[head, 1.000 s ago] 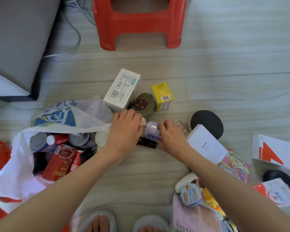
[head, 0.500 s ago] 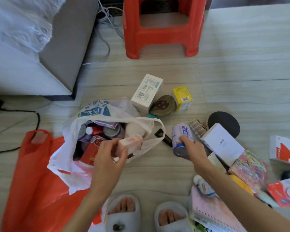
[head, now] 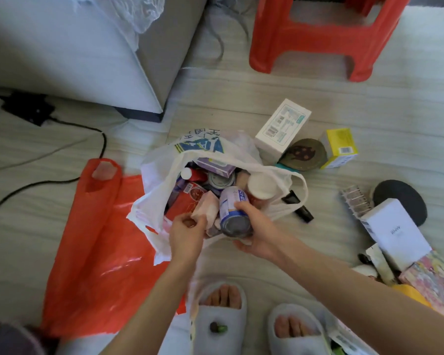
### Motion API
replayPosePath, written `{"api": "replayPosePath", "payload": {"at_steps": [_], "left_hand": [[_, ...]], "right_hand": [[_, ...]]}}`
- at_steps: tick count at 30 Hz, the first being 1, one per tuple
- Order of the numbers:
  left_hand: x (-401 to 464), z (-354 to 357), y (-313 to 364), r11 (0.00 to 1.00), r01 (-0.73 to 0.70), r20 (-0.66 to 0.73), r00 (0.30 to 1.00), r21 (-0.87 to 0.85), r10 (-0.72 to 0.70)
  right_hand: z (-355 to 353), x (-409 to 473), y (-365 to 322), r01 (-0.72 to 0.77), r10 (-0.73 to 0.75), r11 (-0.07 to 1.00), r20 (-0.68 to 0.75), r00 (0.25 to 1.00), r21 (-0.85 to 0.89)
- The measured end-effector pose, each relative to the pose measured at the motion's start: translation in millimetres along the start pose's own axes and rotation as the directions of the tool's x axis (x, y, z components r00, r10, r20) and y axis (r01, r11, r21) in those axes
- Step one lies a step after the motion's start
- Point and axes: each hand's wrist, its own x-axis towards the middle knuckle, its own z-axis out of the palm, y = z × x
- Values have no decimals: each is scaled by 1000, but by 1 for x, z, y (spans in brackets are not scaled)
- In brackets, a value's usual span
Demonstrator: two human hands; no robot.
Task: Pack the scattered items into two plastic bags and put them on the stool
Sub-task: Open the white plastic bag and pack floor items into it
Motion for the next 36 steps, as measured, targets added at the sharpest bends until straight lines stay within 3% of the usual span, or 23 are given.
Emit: {"api": "replayPosePath", "payload": {"at_steps": [5, 11, 13, 15, 18, 20, 23, 25, 28, 30, 36], "left_hand": [[11, 19, -5, 990, -61, -82, 994, 129, 72], [14, 11, -24, 936, -237, -31, 967, 261, 253], [10, 5, -30, 887, -311, 58, 949, 341, 310], [3, 2, -38, 776, -395, 194, 918, 491, 345], [-6, -5, -49, 442, -530, 363, 837, 724, 409], [-8, -10, -54, 215, -544, 426, 801, 811, 422], [-5, -18, -58, 50, -519, 465, 801, 853, 378], [-3, -21, -57, 14, -542, 501, 787, 840, 360], [-1, -21, -55, -3, -625, 567, 707, 781, 422], [2, -21, -57, 31, -666, 573, 664, 746, 481], [-4, -34, -64, 204, -695, 512, 666, 689, 542]], "right_hand": [[13, 31, 11, 114, -109, 984, -40, 993, 134], [12, 29, 32, 28, -22, 966, -25, 999, 258], [11, 30, 31, 43, -30, 944, -45, 999, 328], [15, 33, 29, 60, -46, 937, -49, 998, 343], [23, 36, 23, 66, -69, 968, 2, 998, 241], [27, 38, 19, 77, -78, 988, 3, 997, 136], [23, 42, 15, 103, -101, 992, -26, 994, 74], [17, 43, 14, 113, -112, 993, -34, 993, 45], [11, 43, 14, 101, -101, 995, -14, 995, 5], [11, 42, 16, 83, -84, 993, 0, 996, -79], [11, 39, 14, 213, -236, 959, -114, 965, -185]]}}
